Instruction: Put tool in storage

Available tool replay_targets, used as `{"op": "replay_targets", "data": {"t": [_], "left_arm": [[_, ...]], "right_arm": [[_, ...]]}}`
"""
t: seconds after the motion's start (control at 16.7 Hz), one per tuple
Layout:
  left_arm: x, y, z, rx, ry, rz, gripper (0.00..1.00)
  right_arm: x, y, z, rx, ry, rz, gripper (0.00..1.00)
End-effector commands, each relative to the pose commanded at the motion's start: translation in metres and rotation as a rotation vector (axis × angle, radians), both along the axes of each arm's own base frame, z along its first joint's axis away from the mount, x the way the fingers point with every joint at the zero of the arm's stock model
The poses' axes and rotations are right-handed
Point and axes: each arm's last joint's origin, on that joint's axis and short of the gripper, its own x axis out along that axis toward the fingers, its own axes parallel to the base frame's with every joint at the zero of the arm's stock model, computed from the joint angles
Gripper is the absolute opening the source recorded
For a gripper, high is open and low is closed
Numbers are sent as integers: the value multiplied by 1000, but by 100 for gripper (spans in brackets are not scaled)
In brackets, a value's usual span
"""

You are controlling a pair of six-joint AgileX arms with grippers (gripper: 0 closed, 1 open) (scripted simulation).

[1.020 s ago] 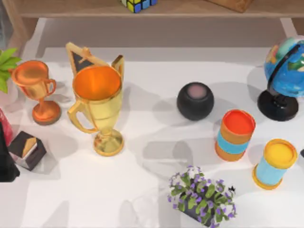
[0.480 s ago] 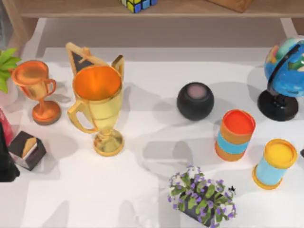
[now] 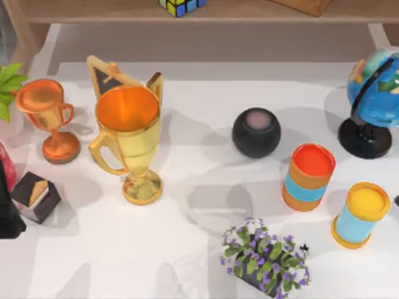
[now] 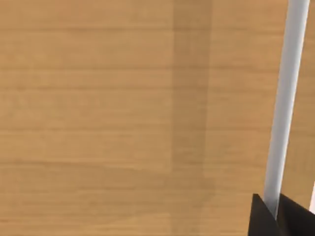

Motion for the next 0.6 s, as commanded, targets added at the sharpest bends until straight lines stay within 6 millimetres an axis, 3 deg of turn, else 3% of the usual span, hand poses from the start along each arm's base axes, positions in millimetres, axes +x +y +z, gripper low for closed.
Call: {"op": "replay_targets", "data": {"t": [0.54, 0.6], "left_arm": [[0, 0, 0, 0, 0, 0, 100], [0, 0, 0, 0, 0, 0, 100]], "right_arm": [[0, 0, 0, 0, 0, 0, 98], [0, 0, 0, 0, 0, 0, 100]]}}
